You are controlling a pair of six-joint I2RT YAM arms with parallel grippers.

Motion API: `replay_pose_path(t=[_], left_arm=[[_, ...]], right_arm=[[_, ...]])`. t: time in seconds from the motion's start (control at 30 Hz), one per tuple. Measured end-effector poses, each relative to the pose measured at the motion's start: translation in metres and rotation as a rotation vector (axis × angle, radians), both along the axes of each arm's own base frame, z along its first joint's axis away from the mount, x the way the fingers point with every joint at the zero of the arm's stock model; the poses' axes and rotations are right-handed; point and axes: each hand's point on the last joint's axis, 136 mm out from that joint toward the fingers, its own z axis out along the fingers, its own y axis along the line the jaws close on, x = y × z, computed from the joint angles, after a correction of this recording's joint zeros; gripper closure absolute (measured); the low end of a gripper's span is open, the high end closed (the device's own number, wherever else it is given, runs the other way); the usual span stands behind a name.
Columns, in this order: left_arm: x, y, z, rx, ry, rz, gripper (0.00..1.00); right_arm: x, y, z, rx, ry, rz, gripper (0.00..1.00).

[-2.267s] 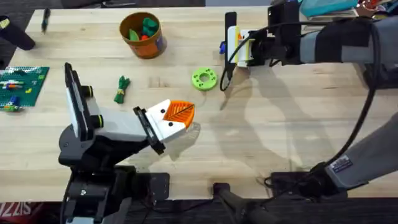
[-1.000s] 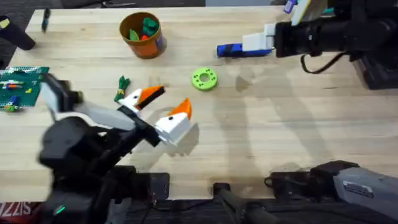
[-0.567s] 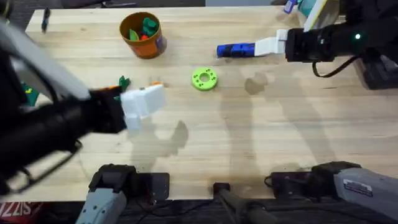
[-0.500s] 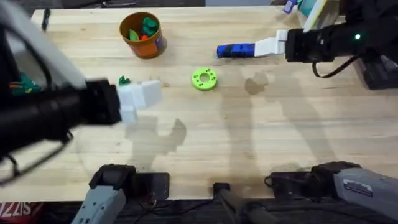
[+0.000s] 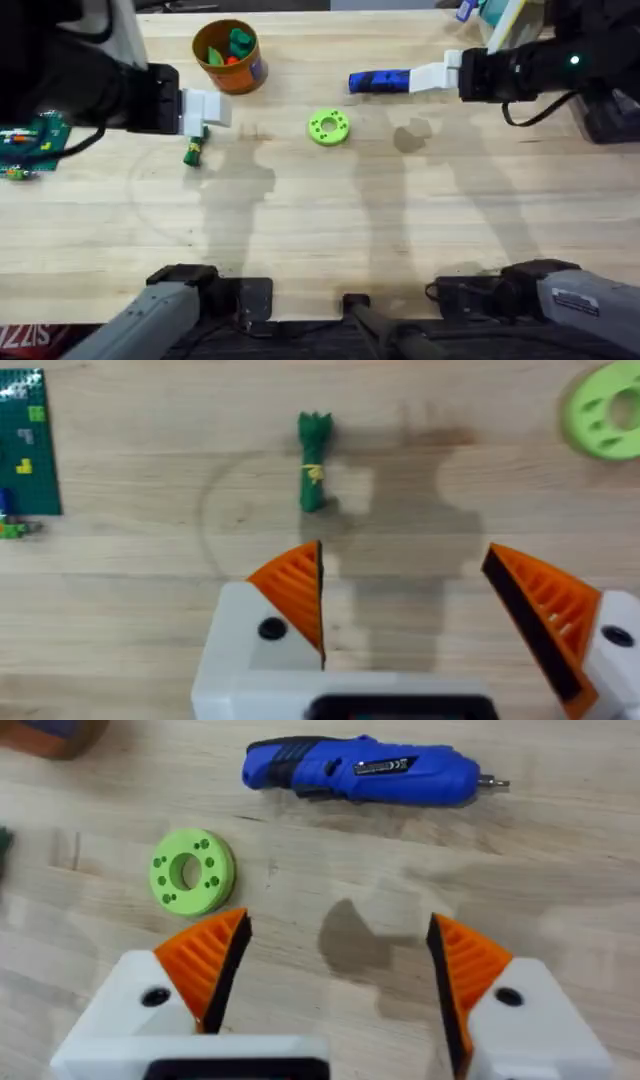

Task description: Pick up the gripper from the table and insert it into the empty holder that is missing its gripper. Then pick up a screw, insert it into the mounting hole, and use the screwdriver to tighten it. Finally, clean up the table by picking up the vegetable and placing it into the bucket.

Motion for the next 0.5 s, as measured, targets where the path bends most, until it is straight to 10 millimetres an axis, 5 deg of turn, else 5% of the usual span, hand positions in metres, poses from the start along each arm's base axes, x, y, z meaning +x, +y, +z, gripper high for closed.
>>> replay_pose_path(t=[0.5], left_arm=[[0.051, 0.065, -0.102, 0.016, 0.320, 0.044, 0.013]], right_arm=[[0.000, 0.000, 0.000, 0.000, 0.000, 0.000, 0.008]])
